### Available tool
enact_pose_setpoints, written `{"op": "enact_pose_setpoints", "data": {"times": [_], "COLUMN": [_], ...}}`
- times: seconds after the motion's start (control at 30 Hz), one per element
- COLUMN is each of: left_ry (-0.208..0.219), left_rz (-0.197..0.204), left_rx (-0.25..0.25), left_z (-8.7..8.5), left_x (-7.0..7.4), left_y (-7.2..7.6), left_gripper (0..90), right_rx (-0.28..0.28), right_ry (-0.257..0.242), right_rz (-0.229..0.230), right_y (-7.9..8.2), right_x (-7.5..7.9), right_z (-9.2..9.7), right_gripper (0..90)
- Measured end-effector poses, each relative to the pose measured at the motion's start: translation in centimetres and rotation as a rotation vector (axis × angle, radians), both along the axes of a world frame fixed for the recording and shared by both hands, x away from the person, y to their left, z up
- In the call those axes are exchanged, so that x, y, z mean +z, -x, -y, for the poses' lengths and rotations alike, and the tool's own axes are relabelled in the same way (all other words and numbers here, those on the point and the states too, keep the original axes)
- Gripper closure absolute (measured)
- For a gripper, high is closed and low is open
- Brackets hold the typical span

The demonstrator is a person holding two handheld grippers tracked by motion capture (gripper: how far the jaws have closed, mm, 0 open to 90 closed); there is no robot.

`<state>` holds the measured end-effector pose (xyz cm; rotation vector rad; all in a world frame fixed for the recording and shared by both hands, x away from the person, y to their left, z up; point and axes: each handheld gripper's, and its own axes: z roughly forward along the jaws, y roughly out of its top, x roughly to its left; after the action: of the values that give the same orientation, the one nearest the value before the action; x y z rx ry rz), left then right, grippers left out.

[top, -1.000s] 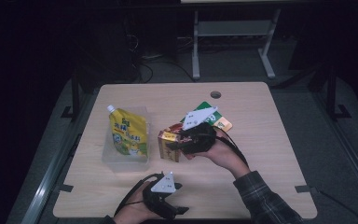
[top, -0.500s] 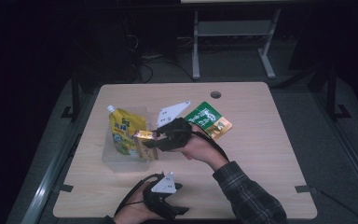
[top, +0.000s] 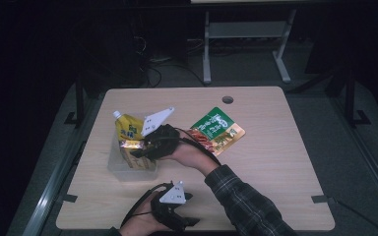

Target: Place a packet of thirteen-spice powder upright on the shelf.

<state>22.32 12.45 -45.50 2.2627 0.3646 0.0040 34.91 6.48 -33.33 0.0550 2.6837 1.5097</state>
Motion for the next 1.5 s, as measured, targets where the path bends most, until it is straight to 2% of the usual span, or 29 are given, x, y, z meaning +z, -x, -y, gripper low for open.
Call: {"op": "enact_pose_setpoints", "data": {"times": [0.07,0.1,0.4,0.47,0.6,0.83,0.93,1.07,1.23,1.5], "left_ry": [-0.020,-0.007,-0.014,-0.014,-0.008,-0.014,-0.015,-0.019,-0.019,-0.008], "left_rz": [0.018,0.013,0.009,0.009,0.004,0.002,0.006,0.009,0.008,0.000], "left_rx": [-0.017,-0.012,-0.014,-0.014,-0.010,-0.012,-0.015,-0.019,-0.019,-0.009], "left_z": [-0.1,-0.1,0.0,0.0,0.0,0.0,0.0,-0.1,0.0,-0.1], "left_x": [0.1,0.0,0.1,0.1,0.1,0.1,0.1,0.2,0.1,0.1], "left_y": [-0.2,-0.1,0.0,0.0,0.0,0.0,0.0,0.0,0.0,0.0], "left_gripper": [21.6,21.6,21.6,21.6,21.6,21.6,21.6,21.6,21.6,21.6], "right_rx": [0.000,0.006,0.033,0.036,0.050,0.047,0.039,0.039,0.039,0.016], "right_ry": [0.000,0.005,0.039,0.042,0.074,0.099,0.104,0.124,0.110,0.080], "right_rz": [-0.010,-0.017,-0.012,-0.024,-0.026,-0.037,-0.058,-0.048,-0.063,-0.056], "right_y": [-0.1,-0.2,-0.5,-0.5,-0.6,-0.5,-0.5,-0.4,-0.4,-0.5], "right_x": [-0.3,-0.5,-2.0,-2.3,-3.0,-4.1,-4.5,-5.0,-5.0,-4.3], "right_z": [-0.5,-0.7,-2.3,-2.6,-3.0,-3.6,-3.7,-3.9,-3.9,-3.2], "right_gripper": [66.7,66.7,66.6,66.6,66.6,66.3,65.9,65.4,63.4,57.1]}}
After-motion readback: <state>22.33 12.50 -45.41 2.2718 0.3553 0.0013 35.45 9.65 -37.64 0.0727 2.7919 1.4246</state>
